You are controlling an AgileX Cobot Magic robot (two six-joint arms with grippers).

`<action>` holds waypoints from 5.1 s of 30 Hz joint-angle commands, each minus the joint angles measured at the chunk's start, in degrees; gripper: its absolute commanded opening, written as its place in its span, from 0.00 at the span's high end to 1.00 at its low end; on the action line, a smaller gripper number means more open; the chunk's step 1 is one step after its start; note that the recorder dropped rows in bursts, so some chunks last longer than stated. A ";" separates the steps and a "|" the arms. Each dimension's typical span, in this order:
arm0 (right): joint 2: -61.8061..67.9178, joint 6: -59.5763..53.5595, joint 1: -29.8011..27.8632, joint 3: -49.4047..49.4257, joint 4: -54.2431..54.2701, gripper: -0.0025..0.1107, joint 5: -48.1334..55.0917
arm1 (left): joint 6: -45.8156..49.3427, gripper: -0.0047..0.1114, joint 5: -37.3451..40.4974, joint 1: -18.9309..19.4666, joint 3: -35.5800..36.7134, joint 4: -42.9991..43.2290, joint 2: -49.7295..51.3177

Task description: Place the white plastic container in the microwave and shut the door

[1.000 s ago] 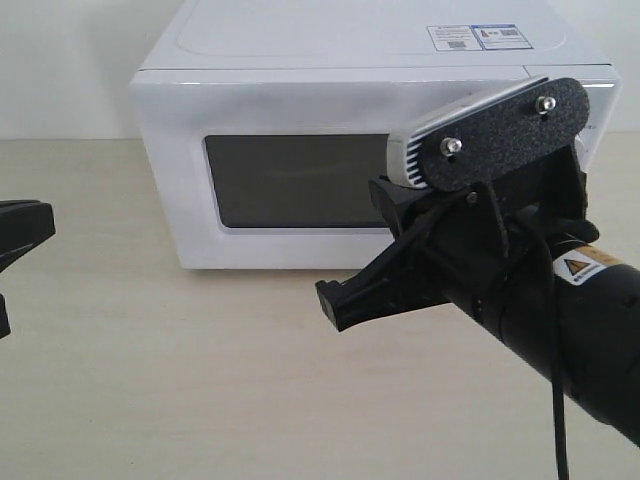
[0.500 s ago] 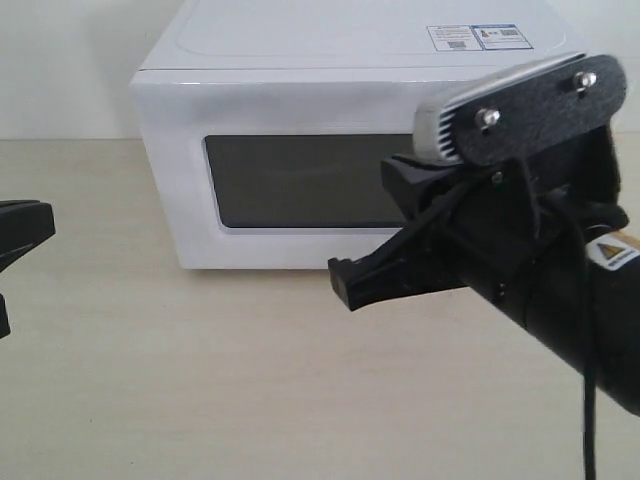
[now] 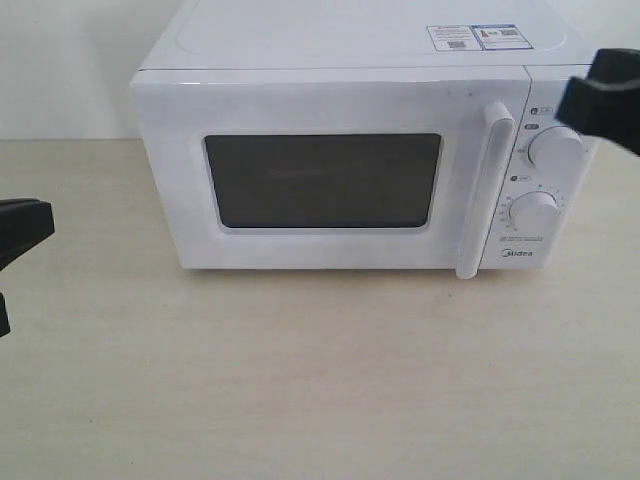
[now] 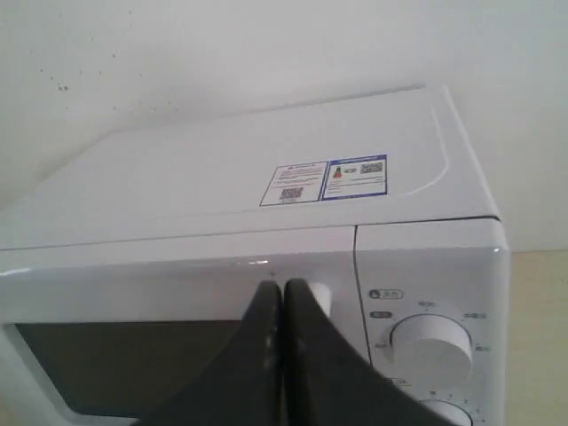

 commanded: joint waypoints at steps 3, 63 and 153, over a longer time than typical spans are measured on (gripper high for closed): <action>-9.93 -2.26 -16.57 1.71 0.03 0.98 16.51 | -0.53 0.92 -0.99 0.00 0.27 0.40 -0.42; -32.37 57.81 -32.84 16.26 -71.38 0.98 31.57 | -0.53 0.92 -1.11 0.00 0.27 0.40 -0.42; -46.74 57.78 -34.57 29.54 -75.08 0.98 47.28 | 0.14 0.92 -1.31 0.00 0.27 3.86 -4.23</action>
